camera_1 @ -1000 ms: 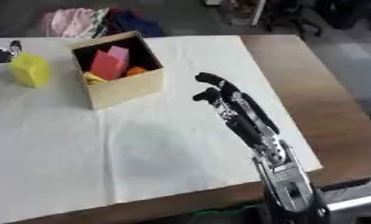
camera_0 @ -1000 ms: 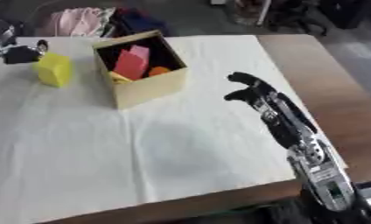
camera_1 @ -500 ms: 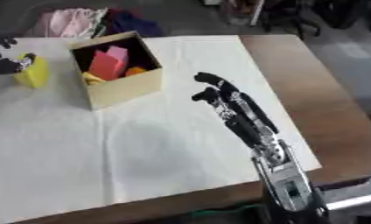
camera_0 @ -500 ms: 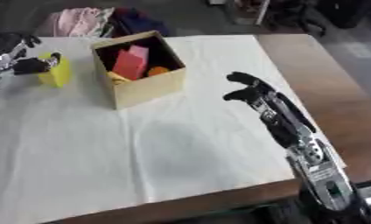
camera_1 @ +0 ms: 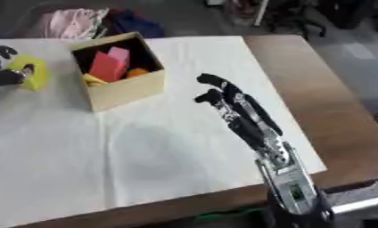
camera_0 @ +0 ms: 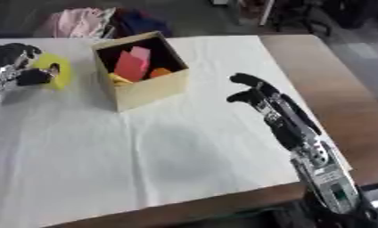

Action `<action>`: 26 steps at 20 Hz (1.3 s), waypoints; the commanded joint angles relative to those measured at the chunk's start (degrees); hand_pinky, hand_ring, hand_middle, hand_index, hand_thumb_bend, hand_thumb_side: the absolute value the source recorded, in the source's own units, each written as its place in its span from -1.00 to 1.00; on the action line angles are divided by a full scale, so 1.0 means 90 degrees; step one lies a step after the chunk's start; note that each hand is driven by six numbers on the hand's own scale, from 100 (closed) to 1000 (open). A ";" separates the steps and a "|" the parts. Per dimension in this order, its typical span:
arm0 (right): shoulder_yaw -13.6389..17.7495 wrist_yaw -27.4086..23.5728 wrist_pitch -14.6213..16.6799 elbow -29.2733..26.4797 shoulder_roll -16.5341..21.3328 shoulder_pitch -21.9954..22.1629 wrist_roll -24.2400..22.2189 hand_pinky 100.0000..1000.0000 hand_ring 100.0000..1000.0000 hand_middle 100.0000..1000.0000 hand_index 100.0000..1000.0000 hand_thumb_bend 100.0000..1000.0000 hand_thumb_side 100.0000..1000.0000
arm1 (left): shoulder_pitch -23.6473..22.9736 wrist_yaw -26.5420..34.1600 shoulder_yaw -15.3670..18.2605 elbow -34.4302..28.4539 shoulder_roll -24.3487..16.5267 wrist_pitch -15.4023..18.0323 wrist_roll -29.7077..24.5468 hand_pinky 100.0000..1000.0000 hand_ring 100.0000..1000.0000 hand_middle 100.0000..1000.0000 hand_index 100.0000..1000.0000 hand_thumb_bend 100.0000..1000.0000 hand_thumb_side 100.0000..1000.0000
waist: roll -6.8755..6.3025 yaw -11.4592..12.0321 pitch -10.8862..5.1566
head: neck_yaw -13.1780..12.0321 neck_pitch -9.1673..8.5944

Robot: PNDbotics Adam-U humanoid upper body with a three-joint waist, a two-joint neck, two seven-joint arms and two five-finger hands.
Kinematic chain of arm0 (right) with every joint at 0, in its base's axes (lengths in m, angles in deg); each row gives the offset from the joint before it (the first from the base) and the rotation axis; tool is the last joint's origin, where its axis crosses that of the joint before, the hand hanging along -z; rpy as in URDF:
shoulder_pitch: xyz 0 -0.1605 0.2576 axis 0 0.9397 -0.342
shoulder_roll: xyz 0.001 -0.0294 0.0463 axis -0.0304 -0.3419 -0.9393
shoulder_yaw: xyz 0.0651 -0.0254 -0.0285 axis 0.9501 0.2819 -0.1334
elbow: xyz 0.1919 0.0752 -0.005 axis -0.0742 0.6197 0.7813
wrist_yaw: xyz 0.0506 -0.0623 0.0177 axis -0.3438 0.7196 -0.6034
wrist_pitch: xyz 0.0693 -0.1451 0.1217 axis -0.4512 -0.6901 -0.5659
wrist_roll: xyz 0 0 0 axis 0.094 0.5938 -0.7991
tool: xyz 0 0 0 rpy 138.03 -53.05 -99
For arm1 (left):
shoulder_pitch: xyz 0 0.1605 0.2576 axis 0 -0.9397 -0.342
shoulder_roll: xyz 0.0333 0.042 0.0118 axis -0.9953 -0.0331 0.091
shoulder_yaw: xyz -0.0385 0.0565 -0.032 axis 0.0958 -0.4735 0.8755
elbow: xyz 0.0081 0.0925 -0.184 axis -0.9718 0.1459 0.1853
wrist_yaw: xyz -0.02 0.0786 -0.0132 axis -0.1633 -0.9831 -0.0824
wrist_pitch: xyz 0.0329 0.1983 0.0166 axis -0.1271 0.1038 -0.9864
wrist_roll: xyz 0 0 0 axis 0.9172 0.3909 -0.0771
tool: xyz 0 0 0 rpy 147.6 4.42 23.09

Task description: Pick up objects on the table and place them in the box.

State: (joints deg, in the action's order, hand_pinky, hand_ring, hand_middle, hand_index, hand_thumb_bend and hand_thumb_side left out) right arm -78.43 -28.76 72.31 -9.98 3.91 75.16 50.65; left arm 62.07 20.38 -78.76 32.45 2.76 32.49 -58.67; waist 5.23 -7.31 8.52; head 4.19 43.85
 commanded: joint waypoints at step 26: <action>0.0057 0.0020 0.0004 -0.0032 0.0130 -0.0030 0.0012 0.72 0.43 0.77 0.84 -1.00 0.66 | 0.0366 0.1669 -0.0335 -0.1563 -0.0530 0.0757 -0.0322 0.22 -0.25 0.01 0.64 -1.00 -0.68 | -0.0025 0.0026 -0.0116 | 0.0074 0.0030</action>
State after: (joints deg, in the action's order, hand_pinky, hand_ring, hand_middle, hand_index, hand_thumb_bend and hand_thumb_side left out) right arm -78.24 -28.74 72.30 -9.65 3.98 75.23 50.70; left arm 63.65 34.14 -81.43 20.53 -0.67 38.84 -61.60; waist 5.23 -7.01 8.46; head 4.77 43.85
